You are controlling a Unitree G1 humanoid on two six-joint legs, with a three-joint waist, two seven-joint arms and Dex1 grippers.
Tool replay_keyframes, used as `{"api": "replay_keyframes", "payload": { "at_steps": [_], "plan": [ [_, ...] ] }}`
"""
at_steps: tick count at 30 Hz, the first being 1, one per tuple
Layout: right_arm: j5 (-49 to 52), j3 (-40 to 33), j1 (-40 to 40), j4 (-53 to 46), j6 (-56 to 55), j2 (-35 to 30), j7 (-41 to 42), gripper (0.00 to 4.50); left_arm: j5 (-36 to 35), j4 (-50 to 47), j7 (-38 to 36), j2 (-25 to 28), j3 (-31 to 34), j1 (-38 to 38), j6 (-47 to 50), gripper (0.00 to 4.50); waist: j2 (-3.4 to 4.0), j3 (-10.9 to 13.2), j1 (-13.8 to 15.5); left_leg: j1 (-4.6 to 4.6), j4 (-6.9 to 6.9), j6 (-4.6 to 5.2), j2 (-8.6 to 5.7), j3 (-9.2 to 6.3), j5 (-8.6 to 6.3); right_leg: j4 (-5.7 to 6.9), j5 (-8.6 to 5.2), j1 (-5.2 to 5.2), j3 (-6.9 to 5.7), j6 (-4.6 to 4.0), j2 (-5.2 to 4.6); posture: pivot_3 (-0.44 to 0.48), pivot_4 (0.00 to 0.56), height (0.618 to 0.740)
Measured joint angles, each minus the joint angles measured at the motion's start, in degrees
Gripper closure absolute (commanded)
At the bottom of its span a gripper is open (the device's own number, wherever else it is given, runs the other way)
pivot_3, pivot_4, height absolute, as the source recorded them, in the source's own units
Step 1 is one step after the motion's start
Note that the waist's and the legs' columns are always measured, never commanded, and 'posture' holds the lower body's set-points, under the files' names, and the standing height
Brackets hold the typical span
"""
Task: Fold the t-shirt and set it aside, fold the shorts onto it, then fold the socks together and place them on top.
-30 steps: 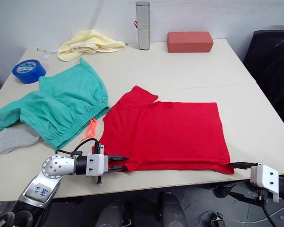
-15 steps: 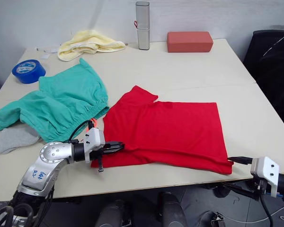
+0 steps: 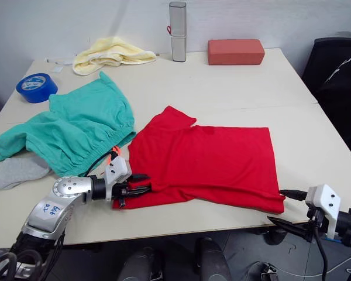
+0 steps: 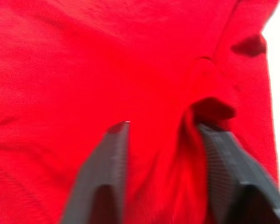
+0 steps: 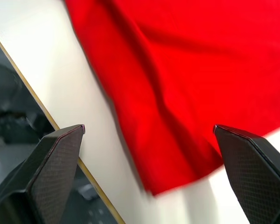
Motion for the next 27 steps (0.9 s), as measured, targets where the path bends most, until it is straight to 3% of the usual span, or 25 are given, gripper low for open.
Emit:
{"api": "replay_keyframes", "payload": {
  "at_steps": [3, 6, 9, 14, 17, 22, 27],
  "plan": [
    [5.25, -4.27, 0.87, -3.97, 5.71, 0.05, -1.42, 0.0, -4.05, -0.71, -2.68, 0.22, 5.66, 3.02, -3.84, 1.98, -0.01, 0.0, -0.16, 0.0, 0.02, -0.05, 0.16, 0.01, -0.03, -0.01, -0.01, 0.0, 0.01, -0.03, -0.02, 0.0, 0.15, 0.74],
    [10.02, -6.14, 1.26, -9.91, 10.53, 0.04, -1.9, 0.55, -8.56, -2.95, -6.99, 1.27, 10.56, 5.22, -7.29, 1.95, -0.03, -0.01, -0.07, 0.0, 0.02, -0.06, 0.2, -0.02, -0.06, -0.01, -0.06, 0.0, -0.03, -0.11, 0.01, 0.0, 0.15, 0.74],
    [8.98, -2.74, 0.06, -14.76, 11.17, 0.04, -2.29, 1.65, -10.36, -5.23, -11.22, 3.38, 11.74, 6.67, -9.96, 2.88, -0.06, -0.04, -0.03, 0.01, 0.01, -0.03, 0.18, -0.02, -0.09, -0.01, -0.07, 0.0, -0.04, -0.12, 0.06, 0.0, 0.15, 0.74],
    [0.82, 9.36, -5.83, -16.77, 8.86, 4.04, -6.16, 3.44, -7.37, -6.74, -14.0, 1.92, 5.35, 7.23, -16.7, 4.49, -0.13, -0.08, 0.2, -0.06, 0.0, -0.04, 0.05, -0.02, -0.06, -0.03, -0.06, -0.01, -0.08, -0.11, 0.06, 0.0, 0.15, 0.74],
    [-3.43, 13.14, -7.57, -15.08, 5.54, 4.88, -6.3, 4.48, -5.52, -6.84, -14.43, 1.71, 2.17, 6.94, -18.53, 4.5, -0.18, -0.11, 0.15, -0.06, 0.0, -0.02, -0.03, 0.0, -0.06, -0.05, -0.05, -0.01, -0.08, -0.08, 0.09, 0.0, 0.15, 0.74],
    [-10.57, 18.68, -11.95, -7.73, 0.09, 6.64, -7.2, 4.48, 3.32, -3.02, -10.95, -0.55, -5.63, 4.31, -19.39, 4.5, -0.19, -0.12, 0.06, -0.05, 0.01, 0.04, -0.26, -0.03, -0.02, -0.03, -0.03, -0.01, -0.08, -0.06, 0.08, 0.0, 0.15, 0.74],
    [-13.14, 19.11, -14.95, -0.6, -4.03, 7.87, -8.36, 4.48, 8.85, 2.21, -1.98, -4.45, -6.23, -0.46, -15.52, 4.5, -0.2, -0.12, 0.03, -0.08, -0.02, 0.12, -0.3, -0.06, 0.02, -0.02, 0.0, -0.01, -0.08, 0.01, 0.03, 0.0, 0.15, 0.74]
  ]
}}
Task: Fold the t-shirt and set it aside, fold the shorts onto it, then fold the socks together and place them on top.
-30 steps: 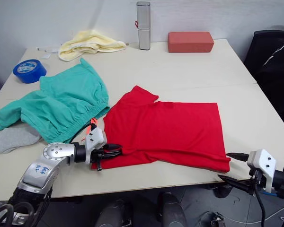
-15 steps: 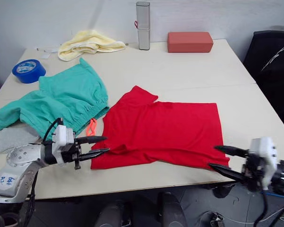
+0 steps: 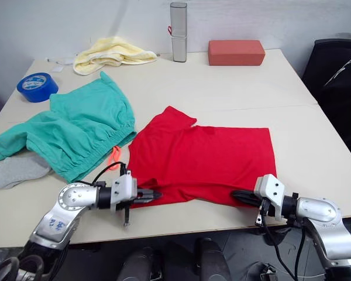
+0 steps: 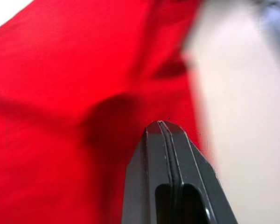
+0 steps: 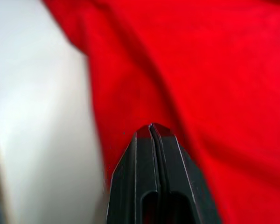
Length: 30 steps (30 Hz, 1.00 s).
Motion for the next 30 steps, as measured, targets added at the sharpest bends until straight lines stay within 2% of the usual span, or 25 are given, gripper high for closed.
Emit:
{"api": "replay_keyframes", "payload": {
  "at_steps": [6, 14, 19, 22, 25, 27, 30],
  "plan": [
    [-1.04, -1.48, 0.59, 4.57, -3.58, -0.22, -0.5, 4.48, -0.18, -0.56, 6.03, -1.1, 3.23, 1.24, 7.26, 4.5, 0.0, 0.0, -0.12, 0.04, 0.01, -0.02, 0.14, 0.02, 0.01, 0.02, 0.0, 0.0, -0.02, 0.01, 0.0, 0.0, 0.15, 0.74],
    [-2.5, -6.82, -0.32, 13.47, -6.99, -1.72, -4.79, 4.48, -0.6, -2.36, 8.04, 0.56, 6.87, 4.57, 8.79, 4.5, -0.06, -0.18, -0.04, 0.08, 0.01, -0.03, 0.22, 0.02, 0.02, 0.02, 0.0, 0.04, 0.0, 0.01, -0.04, 0.0, 0.15, 0.74],
    [-0.56, -8.08, -0.4, 13.64, -6.77, -1.72, -4.19, 4.48, -1.66, -2.12, 8.39, 0.63, 9.82, 5.63, 7.48, 4.5, -0.04, -0.17, -0.09, 0.05, 0.0, -0.03, 0.28, 0.02, 0.02, 0.02, 0.0, 0.02, 0.02, 0.01, -0.08, 0.0, 0.15, 0.74],
    [5.09, -10.16, 0.0, 9.18, -4.88, -1.82, -0.44, 4.48, -4.83, -2.05, 6.3, 1.19, 13.27, 5.84, 4.67, 4.5, -0.03, -0.17, -0.16, 0.05, 0.0, -0.1, 0.42, 0.03, -0.02, 0.01, -0.01, 0.02, 0.02, -0.01, -0.07, 0.0, 0.15, 0.74],
    [10.9, -9.84, 3.64, -0.43, -1.66, -3.43, 5.44, 4.48, -9.66, -3.07, -0.73, 4.5, 15.16, 7.54, 1.51, 4.5, -0.01, -0.18, -0.09, 0.06, -0.01, -0.24, 0.56, 0.02, -0.09, 0.01, -0.09, 0.02, -0.06, -0.15, -0.01, 0.0, 0.15, 0.74],
    [11.27, -8.51, 5.94, -3.76, -0.91, -4.05, 7.83, 4.48, -10.65, -4.66, -4.78, 6.9, 14.87, 9.77, -0.48, 4.5, -0.02, -0.19, -0.07, 0.06, -0.01, -0.28, 0.59, 0.02, -0.12, -0.02, -0.12, 0.02, -0.14, -0.2, 0.0, 0.0, 0.15, 0.74],
    [7.82, -5.93, 5.89, -1.99, -0.92, -3.72, 6.52, 4.48, -8.1, -4.75, -5.2, 7.69, 12.8, 11.56, -2.2, 4.5, -0.02, -0.19, -0.08, 0.07, 0.02, -0.14, 0.46, 0.06, -0.15, -0.02, -0.11, 0.02, -0.15, -0.19, -0.02, 0.0, 0.15, 0.74]
  ]
}}
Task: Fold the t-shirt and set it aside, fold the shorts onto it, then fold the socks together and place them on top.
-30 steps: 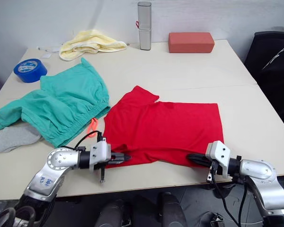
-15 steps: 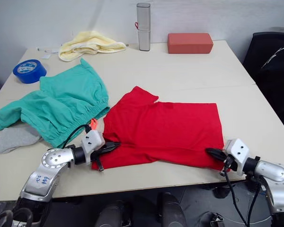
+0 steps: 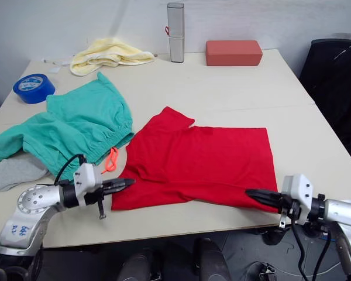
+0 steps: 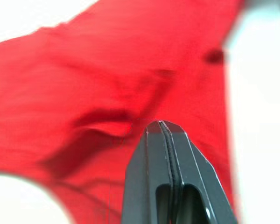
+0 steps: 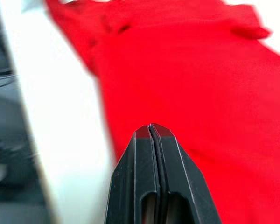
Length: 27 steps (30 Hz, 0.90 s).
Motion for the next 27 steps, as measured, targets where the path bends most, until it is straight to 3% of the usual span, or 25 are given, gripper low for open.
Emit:
{"api": "replay_keyframes", "payload": {
  "at_steps": [5, 12, 16, 24, 27],
  "plan": [
    [-4.32, 0.8, -1.13, 8.39, -2.16, 0.11, -1.21, 4.48, 4.74, 0.44, 4.78, -0.45, -2.25, 1.45, 2.71, 4.5, 0.0, 0.0, 0.14, -0.02, -0.01, 0.14, -0.04, -0.02, -0.01, -0.01, 0.0, -0.01, 0.01, 0.01, -0.03, 0.0, 0.15, 0.74],
    [-6.44, -1.84, -2.36, 19.21, -10.28, -3.55, 1.37, 4.48, 5.55, -0.14, 6.44, 1.81, -2.09, 3.01, 4.26, 4.5, 0.21, -0.34, -0.05, 0.14, -0.05, 0.1, 0.06, -0.01, -0.05, 0.0, -0.04, 0.06, 0.03, -0.06, -0.03, 0.0, 0.15, 0.74],
    [-8.19, -3.02, -6.52, 25.78, -12.02, -3.6, -2.07, 4.48, 5.71, 0.31, 8.58, 1.73, -1.89, 3.41, 5.21, 4.5, 0.33, -0.67, -0.16, 0.83, -0.2, -0.14, 0.13, 0.06, -0.27, -0.06, -0.19, 0.67, 0.1, -0.26, -0.02, 0.0, 0.15, 0.74],
    [-8.48, -3.96, -7.84, 25.88, -10.99, -3.64, -2.71, 4.48, 2.54, 1.91, 8.39, 1.41, 1.26, 4.41, 4.63, 4.5, 0.53, -0.76, -0.25, 0.91, -0.32, -0.29, 0.24, -0.05, -0.28, 0.01, -0.39, 0.71, 0.06, -0.35, 0.08, 0.0, 0.15, 0.74],
    [-3.4, -6.75, -5.84, 20.39, -7.19, -4.18, 0.13, 4.13, -1.28, 2.18, 5.06, 1.59, 5.14, 6.46, 2.93, 3.92, 0.6, -0.68, -0.16, 0.82, -0.33, -0.2, 0.27, -0.04, -0.26, 0.04, -0.4, 0.57, 0.05, -0.35, 0.08, 0.0, 0.15, 0.74]
  ]
}}
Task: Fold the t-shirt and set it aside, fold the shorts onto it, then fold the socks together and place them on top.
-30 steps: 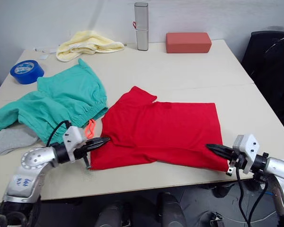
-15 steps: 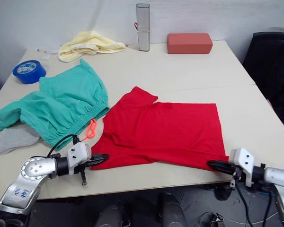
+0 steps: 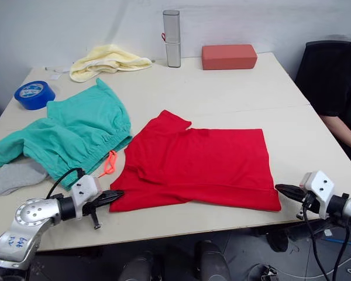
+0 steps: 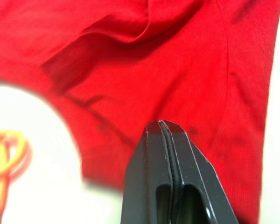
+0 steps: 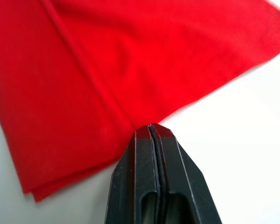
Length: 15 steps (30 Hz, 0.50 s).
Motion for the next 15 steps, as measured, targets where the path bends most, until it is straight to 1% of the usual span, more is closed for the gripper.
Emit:
{"api": "replay_keyframes", "payload": {
  "at_steps": [2, 3, 4, 5, 6, 7, 9, 12, 15],
  "plan": [
    [2.86, -1.83, 2.97, -5.58, 2.09, -1.39, 2.61, 3.63, -2.19, -0.44, -3.13, 0.72, 2.94, 0.84, -3.52, 3.36, -0.01, 0.01, 0.15, -0.01, -0.03, 0.0, 0.01, -0.04, -0.03, -0.01, 0.0, 0.01, -0.03, 0.0, 0.01, 0.0, 0.15, 0.74],
    [3.43, -2.54, 4.39, -8.16, 2.06, -1.82, 3.58, 3.23, -2.91, -0.93, -4.74, 1.45, 4.4, 1.38, -5.83, 3.0, -0.03, 0.02, 0.22, -0.02, -0.04, -0.03, 0.01, -0.07, -0.06, -0.04, 0.0, 0.03, -0.08, 0.0, 0.01, 0.0, 0.15, 0.74],
    [3.71, -3.05, 5.7, -10.04, 1.94, -1.98, 4.3, 2.95, -3.44, -1.64, -6.0, 1.92, 5.52, 2.04, -7.65, 2.74, -0.04, 0.03, 0.28, -0.02, -0.04, -0.09, 0.0, -0.08, -0.13, -0.09, -0.01, 0.07, -0.1, 0.0, -0.01, 0.0, 0.15, 0.74],
    [3.66, -3.54, 7.55, -12.06, 1.55, -1.98, 4.91, 2.57, -3.49, -2.22, -7.8, 2.52, 6.32, 2.96, -10.75, 2.41, -0.05, 0.03, 0.33, -0.03, -0.04, -0.11, -0.02, -0.08, -0.2, -0.13, -0.02, 0.08, -0.12, 0.02, -0.03, 0.0, 0.15, 0.74],
    [3.45, -3.46, 9.4, -14.24, 0.64, -1.98, 5.5, 2.29, -3.25, -2.25, -9.53, 3.42, 6.92, 4.23, -13.99, 2.13, -0.04, 0.03, 0.3, -0.02, -0.04, -0.16, -0.01, -0.07, -0.27, -0.18, -0.03, 0.09, -0.12, 0.03, -0.03, 0.0, 0.15, 0.74],
    [2.51, -3.16, 11.26, -15.89, -0.52, -1.91, 5.95, 1.85, -2.37, -1.84, -11.04, 4.3, 7.3, 5.76, -17.32, 1.72, -0.04, 0.03, 0.24, -0.02, -0.05, -0.16, -0.01, -0.05, -0.33, -0.22, -0.07, 0.09, -0.13, 0.05, -0.04, 0.0, 0.15, 0.74],
    [0.1, -1.8, 12.55, -16.72, -2.75, -1.13, 5.81, 1.2, 0.2, 0.01, -12.31, 4.77, 7.17, 7.08, -22.64, 1.17, -0.05, 0.03, 0.17, -0.02, -0.05, -0.13, -0.01, -0.02, -0.35, -0.38, -0.11, 0.14, -0.14, 0.06, -0.03, 0.0, 0.15, 0.74],
    [-3.15, 1.24, 13.04, -16.52, -5.36, 0.24, 4.96, 1.2, 3.22, 2.55, -12.63, 4.81, 5.9, 7.64, -26.59, 1.17, -0.1, 0.06, 0.01, -0.01, -0.05, -0.08, -0.02, 0.04, -0.37, -0.43, -0.14, 0.14, -0.07, 0.02, -0.03, 0.0, 0.15, 0.74],
    [-6.9, 3.42, 10.89, -14.33, -7.53, 1.13, 2.16, 1.2, 6.64, 3.05, -11.07, 4.4, 3.12, 6.48, -27.85, 1.17, -0.13, 0.09, 0.03, -0.02, -0.05, -0.06, -0.02, 0.09, -0.38, -0.45, -0.16, 0.12, -0.02, -0.01, -0.04, 0.0, 0.15, 0.74]
  ]
}}
